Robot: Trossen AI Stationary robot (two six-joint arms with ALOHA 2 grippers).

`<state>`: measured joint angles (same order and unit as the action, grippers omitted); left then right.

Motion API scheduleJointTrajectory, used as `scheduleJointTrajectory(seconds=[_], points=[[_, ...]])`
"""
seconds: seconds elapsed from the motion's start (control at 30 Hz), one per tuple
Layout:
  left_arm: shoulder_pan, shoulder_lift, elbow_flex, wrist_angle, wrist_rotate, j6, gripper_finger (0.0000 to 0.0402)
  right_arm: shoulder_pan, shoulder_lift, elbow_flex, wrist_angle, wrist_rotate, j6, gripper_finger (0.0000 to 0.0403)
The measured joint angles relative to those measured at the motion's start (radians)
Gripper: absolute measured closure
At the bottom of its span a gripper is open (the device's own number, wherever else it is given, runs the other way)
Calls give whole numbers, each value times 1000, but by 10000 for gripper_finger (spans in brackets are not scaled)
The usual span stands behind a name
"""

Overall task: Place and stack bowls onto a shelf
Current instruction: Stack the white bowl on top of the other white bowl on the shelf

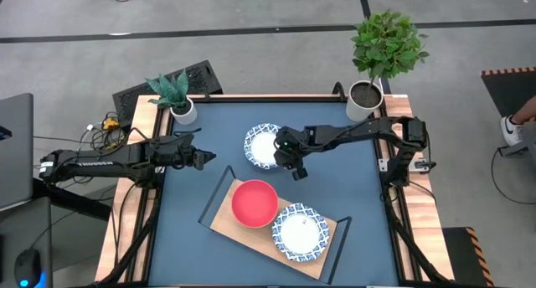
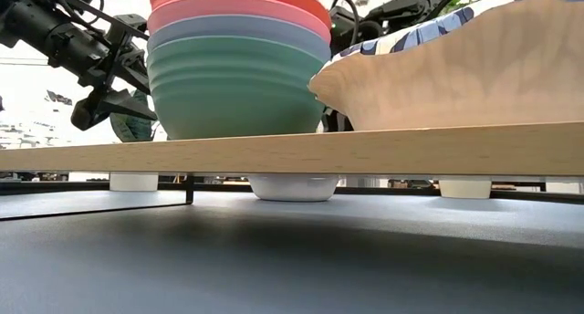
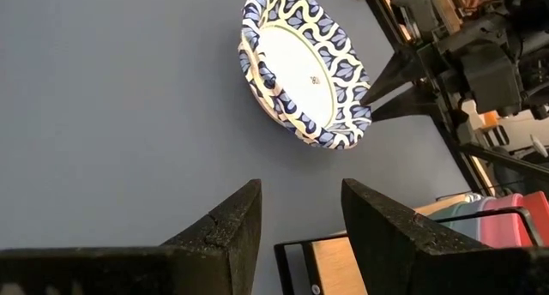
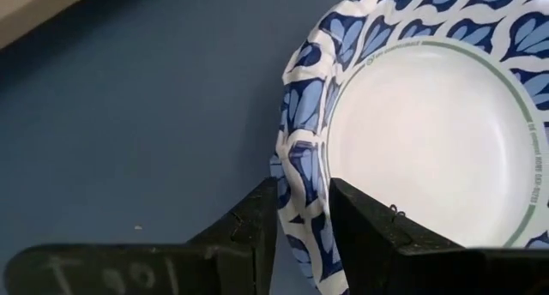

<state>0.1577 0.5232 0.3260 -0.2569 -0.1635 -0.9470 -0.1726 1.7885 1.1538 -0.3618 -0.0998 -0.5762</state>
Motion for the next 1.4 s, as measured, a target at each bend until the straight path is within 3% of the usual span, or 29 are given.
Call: scheduleJointTrajectory(seconds=[0.57,0.73,1.07,1.4], points=[[0,0,0,0,-2,-7,255,5,-1,0,-4,1,0,379],[0,0,0,0,-2,-7,255,15,-1,23,-42,5,9,381],[0,0,0,0,-2,-7,255,29,-2,209,-211,67,11,381],[0,0,0,0,-8,0,255,79,-64,444,-434,258,67,381]])
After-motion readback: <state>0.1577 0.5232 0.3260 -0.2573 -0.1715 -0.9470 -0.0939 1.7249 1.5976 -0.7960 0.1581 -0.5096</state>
